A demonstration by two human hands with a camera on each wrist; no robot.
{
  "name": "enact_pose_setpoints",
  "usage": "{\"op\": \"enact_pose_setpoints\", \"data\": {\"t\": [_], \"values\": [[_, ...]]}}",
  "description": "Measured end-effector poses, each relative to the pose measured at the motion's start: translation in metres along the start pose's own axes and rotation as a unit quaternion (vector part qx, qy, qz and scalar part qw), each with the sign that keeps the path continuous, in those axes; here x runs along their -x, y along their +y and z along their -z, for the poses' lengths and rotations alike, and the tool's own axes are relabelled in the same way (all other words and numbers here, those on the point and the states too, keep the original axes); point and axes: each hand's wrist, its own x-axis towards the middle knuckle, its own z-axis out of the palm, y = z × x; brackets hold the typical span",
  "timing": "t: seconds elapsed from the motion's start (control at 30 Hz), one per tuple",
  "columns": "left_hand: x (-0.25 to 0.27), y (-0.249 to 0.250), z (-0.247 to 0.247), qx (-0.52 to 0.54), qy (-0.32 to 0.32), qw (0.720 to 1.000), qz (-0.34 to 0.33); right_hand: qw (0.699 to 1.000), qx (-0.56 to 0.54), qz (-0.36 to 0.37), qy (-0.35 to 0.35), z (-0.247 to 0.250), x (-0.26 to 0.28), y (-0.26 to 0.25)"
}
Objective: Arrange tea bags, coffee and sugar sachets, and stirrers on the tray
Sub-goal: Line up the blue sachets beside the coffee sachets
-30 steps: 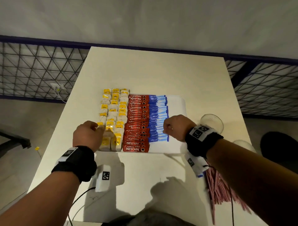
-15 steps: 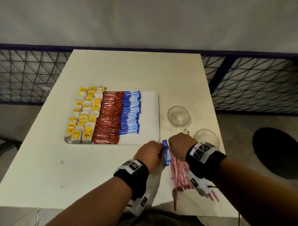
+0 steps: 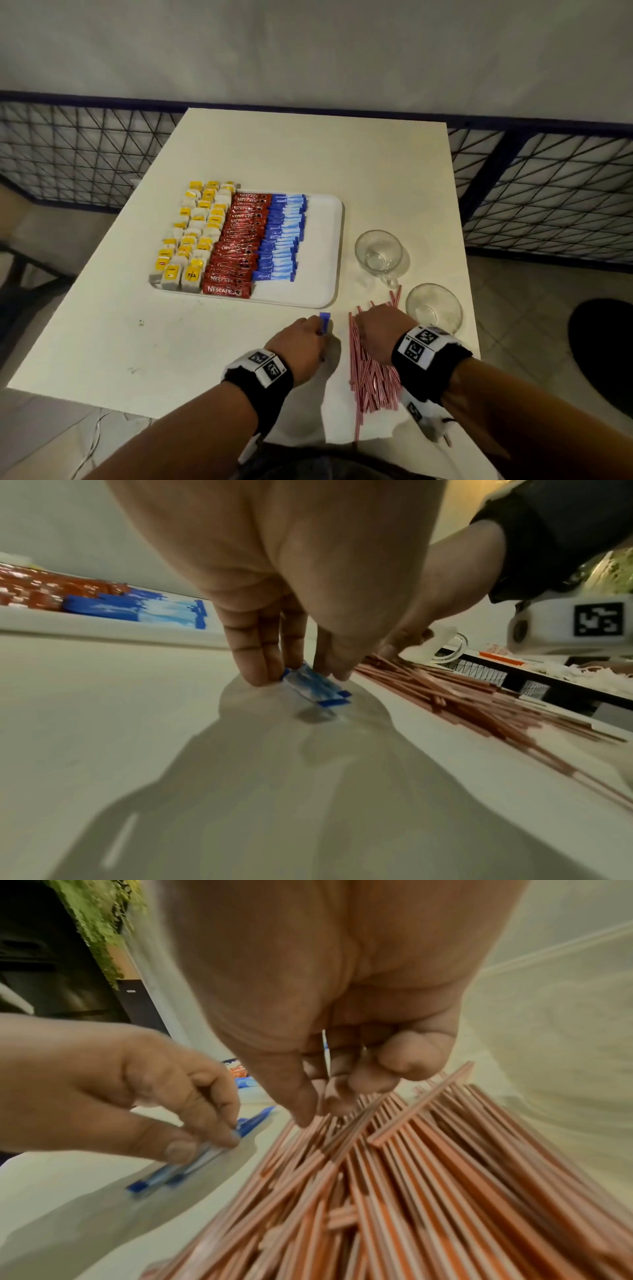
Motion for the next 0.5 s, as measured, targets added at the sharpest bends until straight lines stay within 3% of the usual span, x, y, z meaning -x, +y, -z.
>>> {"op": "enact_pose_setpoints", "data": {"t": [0.13, 0.3, 0.37, 0.5], "values": [[0.023, -0.028, -0.01, 0.003, -0.011, 0.999, 0.041, 0.998, -0.028, -0.005, 0.048, 0.008, -0.006, -0.008], [0.037, -0.064, -0.018, 0.056, 0.078, 0.992, 0.081, 0.996, -0.053, -0.006, 0.067, 0.02, -0.021, -0.034], [0.038, -0.073, -0.012, 0.056, 0.104, 0.99, 0.081, 0.996, -0.068, -0.016, 0.048, 0.021, -0.031, -0.048], [0.035, -0.076, -0.002, 0.159, 0.096, 0.974, 0.131, 0.999, -0.045, -0.017, -0.025, 0.01, -0.049, -0.076]]}}
